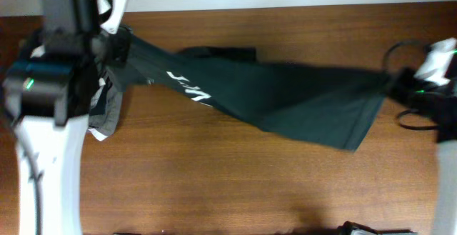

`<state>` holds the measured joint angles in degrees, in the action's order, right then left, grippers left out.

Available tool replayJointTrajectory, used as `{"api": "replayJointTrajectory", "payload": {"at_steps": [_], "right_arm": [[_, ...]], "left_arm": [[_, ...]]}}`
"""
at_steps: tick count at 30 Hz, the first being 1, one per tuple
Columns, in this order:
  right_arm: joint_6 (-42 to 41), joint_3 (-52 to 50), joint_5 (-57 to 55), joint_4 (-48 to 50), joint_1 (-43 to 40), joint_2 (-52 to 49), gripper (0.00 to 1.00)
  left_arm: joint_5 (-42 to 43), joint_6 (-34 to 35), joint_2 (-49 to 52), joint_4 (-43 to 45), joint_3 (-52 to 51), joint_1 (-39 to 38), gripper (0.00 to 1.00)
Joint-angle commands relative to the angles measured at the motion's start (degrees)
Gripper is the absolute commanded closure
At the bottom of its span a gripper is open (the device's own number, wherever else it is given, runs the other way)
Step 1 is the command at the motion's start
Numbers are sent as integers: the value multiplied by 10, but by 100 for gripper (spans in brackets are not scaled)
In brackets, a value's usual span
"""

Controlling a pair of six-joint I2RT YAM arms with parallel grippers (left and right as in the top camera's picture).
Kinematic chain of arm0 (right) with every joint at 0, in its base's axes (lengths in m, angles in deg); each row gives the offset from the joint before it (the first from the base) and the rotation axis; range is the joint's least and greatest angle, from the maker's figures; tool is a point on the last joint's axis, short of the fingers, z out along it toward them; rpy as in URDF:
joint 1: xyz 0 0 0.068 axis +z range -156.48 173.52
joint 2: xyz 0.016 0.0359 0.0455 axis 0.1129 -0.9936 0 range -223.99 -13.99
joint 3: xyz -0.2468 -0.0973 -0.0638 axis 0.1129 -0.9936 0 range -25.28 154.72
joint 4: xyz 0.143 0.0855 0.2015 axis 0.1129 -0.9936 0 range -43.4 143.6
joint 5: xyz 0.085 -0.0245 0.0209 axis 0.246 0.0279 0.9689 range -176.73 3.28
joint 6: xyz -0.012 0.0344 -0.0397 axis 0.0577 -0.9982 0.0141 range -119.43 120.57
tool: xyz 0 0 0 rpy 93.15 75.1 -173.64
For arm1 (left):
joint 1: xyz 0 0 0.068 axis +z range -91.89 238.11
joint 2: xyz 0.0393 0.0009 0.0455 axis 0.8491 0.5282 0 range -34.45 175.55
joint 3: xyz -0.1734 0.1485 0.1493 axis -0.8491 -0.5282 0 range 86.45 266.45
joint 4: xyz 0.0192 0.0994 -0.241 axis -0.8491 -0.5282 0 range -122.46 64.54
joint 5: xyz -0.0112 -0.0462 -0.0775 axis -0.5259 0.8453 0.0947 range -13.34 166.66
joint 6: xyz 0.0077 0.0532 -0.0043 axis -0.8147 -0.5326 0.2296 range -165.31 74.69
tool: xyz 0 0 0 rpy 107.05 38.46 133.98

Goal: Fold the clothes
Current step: 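Lift the shirt with both grippers and lay it flat on the table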

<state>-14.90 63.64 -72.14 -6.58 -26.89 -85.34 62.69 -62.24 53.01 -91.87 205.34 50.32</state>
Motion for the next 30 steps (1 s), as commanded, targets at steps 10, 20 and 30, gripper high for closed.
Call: {"api": "replayJointTrajectory", "payload": {"at_steps": [10,20,30], "right_arm": [[-16,471,14,-161,-66,-95,96],[-206,472,423,302,-207,-242,96],[123,320,-19,-315,-10,-418,96]], "left_arm": [[-12,-59,-116,140,5,5,100],[148,-71,175,280,417,-16,100],[153,-68,220,-87,-54,-6,100]]}}
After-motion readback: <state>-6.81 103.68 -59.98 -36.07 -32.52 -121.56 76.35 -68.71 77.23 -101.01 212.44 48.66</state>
